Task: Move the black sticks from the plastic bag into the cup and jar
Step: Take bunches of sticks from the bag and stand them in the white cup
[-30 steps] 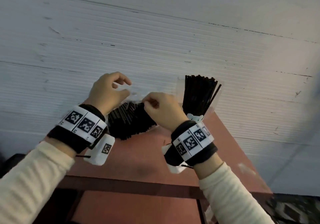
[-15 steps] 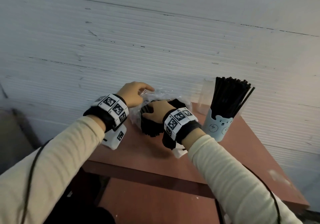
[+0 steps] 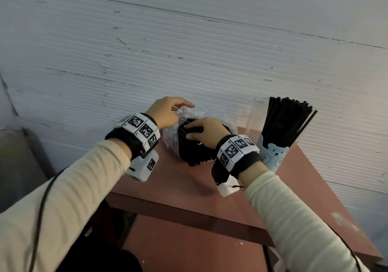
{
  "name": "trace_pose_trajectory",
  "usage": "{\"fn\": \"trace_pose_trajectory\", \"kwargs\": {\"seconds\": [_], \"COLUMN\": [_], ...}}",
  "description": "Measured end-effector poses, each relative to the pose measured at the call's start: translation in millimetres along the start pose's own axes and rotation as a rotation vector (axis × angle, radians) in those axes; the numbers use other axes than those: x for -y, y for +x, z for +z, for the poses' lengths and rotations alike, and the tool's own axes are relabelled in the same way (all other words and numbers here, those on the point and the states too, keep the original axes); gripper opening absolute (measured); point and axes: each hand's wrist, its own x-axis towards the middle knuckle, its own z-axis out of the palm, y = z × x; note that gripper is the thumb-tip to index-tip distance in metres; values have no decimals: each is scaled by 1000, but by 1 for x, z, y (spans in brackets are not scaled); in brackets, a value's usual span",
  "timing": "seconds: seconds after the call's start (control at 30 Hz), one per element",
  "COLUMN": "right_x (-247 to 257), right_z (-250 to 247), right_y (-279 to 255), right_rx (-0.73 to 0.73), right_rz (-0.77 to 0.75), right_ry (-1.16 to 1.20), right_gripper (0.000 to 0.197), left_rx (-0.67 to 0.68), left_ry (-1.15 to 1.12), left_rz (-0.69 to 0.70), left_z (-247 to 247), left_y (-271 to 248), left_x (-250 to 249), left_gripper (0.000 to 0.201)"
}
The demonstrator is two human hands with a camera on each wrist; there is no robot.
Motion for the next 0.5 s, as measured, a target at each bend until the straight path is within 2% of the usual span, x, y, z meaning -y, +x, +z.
{"fn": "trace_pose_trajectory", "kwargs": {"seconds": [0.23,0.37,0.5], "right_x": [-10,-16,-25], "right_z": [-5,-14,-33], "right_y": [-8,-19,-42], "right_rx": [-102,-93,-77], "right_rz": [-13,-3,-13], "right_ry": [46,118,181], "right_gripper": [25,23,22], "left_rx": [-10,-14,-91], "left_ry": [-9,-6,124], "left_rz": [30,75,164], "left_z": [5,6,9], "left_y": [1,-6,-16], "left_x": [1,-1,-3], "left_gripper": [46,36,52]}}
